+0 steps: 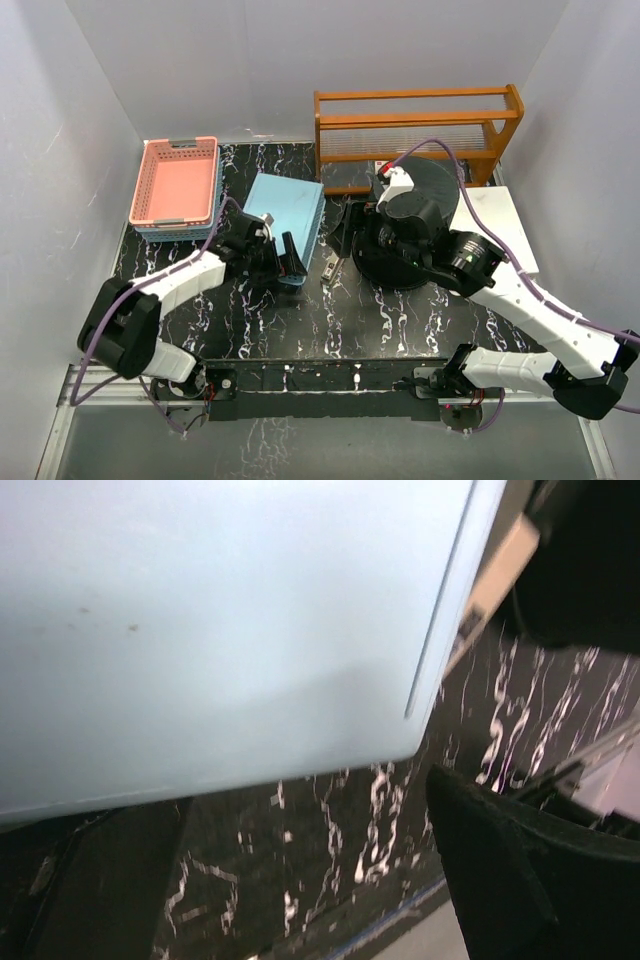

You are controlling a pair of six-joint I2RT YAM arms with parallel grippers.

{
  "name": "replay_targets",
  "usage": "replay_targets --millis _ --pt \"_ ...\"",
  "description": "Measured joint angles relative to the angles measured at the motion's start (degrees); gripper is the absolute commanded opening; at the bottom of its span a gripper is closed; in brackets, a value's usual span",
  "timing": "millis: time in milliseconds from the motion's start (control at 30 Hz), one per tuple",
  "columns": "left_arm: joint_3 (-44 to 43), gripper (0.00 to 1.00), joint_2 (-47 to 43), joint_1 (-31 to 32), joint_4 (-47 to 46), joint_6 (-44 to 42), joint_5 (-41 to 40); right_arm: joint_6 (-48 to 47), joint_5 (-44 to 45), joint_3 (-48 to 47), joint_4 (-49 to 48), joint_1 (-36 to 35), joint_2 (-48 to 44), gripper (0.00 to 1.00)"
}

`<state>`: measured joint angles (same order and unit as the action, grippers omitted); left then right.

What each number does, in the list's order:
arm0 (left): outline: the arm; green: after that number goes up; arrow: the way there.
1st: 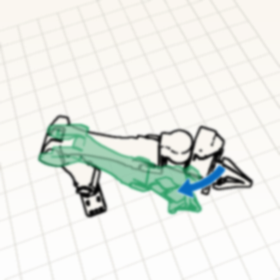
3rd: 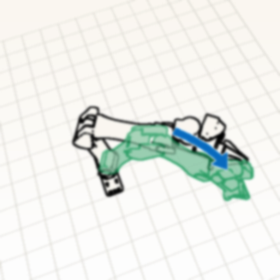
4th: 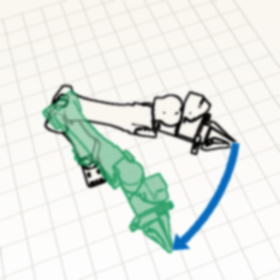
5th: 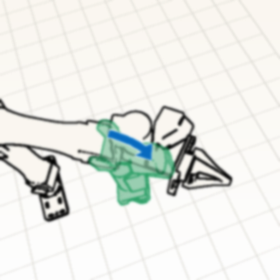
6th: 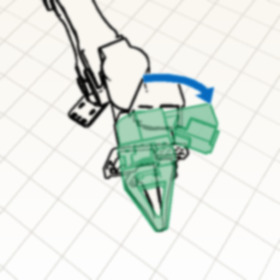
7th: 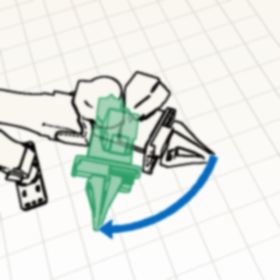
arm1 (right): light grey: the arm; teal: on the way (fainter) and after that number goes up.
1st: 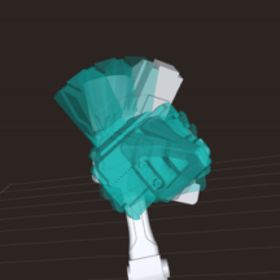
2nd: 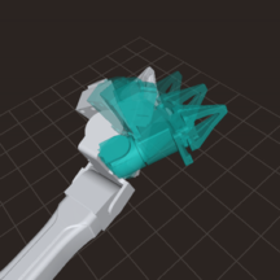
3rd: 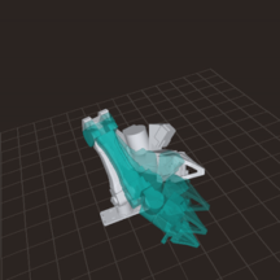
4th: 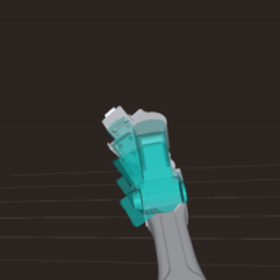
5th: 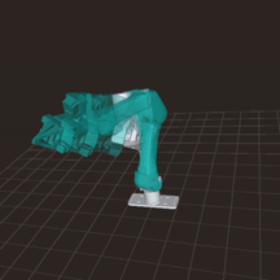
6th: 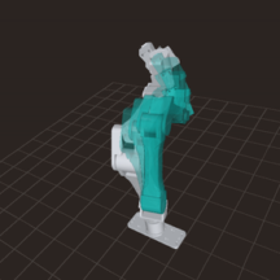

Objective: Turn the large container upside down

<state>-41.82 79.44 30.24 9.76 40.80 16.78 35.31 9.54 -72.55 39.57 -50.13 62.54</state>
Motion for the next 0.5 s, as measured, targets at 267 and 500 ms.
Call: replay_targets --millis 267,500 --pt "-5.2 0.99 7.4 -6.0 -3.6 -1.2 0.0 1.0 1.3 0.4 2.3 0.0 -3.1 0.88" --pt "-7.8 0.99 2.3 -6.1 4.2 -6.1 -2.5 1.0 1.5 1.2 2.7 0.0 -4.1 0.88"
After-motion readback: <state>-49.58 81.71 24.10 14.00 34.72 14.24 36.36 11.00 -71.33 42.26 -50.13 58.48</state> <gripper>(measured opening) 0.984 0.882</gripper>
